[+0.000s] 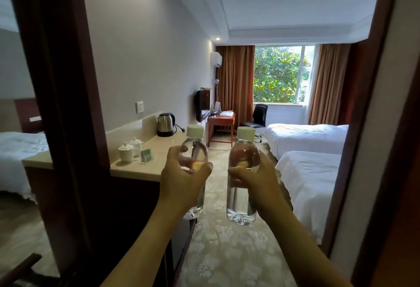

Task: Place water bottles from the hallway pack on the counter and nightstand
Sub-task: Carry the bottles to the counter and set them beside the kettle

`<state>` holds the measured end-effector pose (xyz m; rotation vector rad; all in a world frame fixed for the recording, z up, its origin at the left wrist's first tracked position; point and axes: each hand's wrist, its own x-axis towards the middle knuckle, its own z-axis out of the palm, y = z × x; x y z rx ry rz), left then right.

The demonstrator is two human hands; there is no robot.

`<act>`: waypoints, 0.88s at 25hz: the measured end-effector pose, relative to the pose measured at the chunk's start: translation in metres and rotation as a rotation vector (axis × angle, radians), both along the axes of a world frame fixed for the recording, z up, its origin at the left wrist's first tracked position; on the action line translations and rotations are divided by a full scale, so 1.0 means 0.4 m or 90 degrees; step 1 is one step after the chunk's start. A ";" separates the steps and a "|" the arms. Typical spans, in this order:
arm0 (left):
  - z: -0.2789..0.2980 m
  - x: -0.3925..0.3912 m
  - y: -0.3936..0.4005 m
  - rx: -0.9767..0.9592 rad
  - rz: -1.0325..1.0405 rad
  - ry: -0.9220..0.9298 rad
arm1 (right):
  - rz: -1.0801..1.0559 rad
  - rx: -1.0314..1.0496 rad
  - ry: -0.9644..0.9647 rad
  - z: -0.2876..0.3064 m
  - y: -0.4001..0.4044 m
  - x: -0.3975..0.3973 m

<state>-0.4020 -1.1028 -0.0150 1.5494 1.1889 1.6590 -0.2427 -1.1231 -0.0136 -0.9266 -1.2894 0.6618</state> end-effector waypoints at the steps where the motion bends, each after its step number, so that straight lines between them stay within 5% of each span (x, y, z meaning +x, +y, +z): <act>1: -0.006 0.003 0.051 -0.006 -0.006 0.008 | -0.001 -0.002 -0.004 -0.008 0.050 -0.001; 11: -0.015 0.020 0.719 0.017 -0.057 0.008 | -0.046 0.000 -0.004 -0.010 0.671 -0.002; 22: -0.077 0.249 1.391 0.044 -0.023 0.024 | -0.006 0.045 0.013 -0.080 1.391 0.241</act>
